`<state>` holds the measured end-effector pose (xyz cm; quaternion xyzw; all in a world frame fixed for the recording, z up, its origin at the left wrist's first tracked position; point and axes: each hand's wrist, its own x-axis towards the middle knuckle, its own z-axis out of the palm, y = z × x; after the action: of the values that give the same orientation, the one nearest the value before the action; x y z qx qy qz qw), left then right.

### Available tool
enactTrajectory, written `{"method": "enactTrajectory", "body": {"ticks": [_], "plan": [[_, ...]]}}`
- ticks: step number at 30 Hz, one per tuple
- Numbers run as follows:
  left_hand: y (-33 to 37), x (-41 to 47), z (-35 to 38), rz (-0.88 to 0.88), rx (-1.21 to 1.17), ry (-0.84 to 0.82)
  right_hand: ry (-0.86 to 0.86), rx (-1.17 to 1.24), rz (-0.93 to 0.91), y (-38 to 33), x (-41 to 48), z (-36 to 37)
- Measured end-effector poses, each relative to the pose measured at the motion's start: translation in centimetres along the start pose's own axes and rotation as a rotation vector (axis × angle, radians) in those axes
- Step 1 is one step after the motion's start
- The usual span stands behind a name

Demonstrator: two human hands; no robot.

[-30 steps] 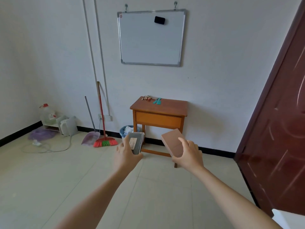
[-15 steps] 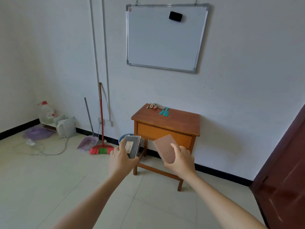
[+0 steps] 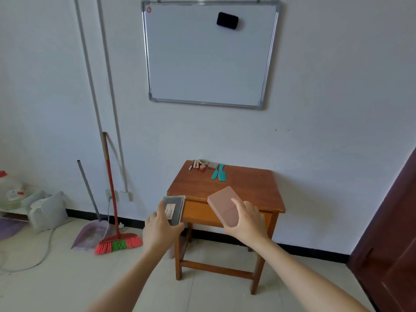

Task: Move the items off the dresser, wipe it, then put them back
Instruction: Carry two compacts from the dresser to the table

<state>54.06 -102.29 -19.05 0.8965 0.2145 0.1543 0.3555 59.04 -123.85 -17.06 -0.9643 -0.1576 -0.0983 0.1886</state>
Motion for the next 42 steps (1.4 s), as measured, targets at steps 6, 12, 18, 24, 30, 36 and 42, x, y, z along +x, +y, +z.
{"method": "enactTrajectory", "body": {"ticks": [6, 12, 18, 24, 30, 36, 42], "plan": [[0.9, 7.4, 3.9, 0.059, -0.079, -0.111, -0.03, -0.018, 0.17, 2.1, 4.4, 3.2], [3.0, 13.5, 10.5, 0.087, -0.053, -0.208, -0.011, -0.057, 0.249, 7.5, 10.3, 4.4], [8.2, 21.9, 15.6, 0.144, 0.04, -0.208, 0.016, -0.017, 0.301, 13.4, 19.5, 5.4], [11.5, 28.4, 20.0, 0.116, 0.025, -0.195, -0.051, 0.013, 0.283, 16.9, 27.1, 6.9], [10.7, 31.7, 25.9, 0.057, 0.046, -0.334, -0.159, 0.045, 0.35, 19.5, 30.5, 10.4], [11.2, 38.1, 31.7, 0.053, 0.087, -0.413, -0.221, 0.013, 0.459, 21.8, 34.8, 12.9], [14.1, 45.3, 37.4, 0.043, 0.029, -0.46, -0.214, -0.013, 0.585, 23.3, 41.2, 13.5]]}}
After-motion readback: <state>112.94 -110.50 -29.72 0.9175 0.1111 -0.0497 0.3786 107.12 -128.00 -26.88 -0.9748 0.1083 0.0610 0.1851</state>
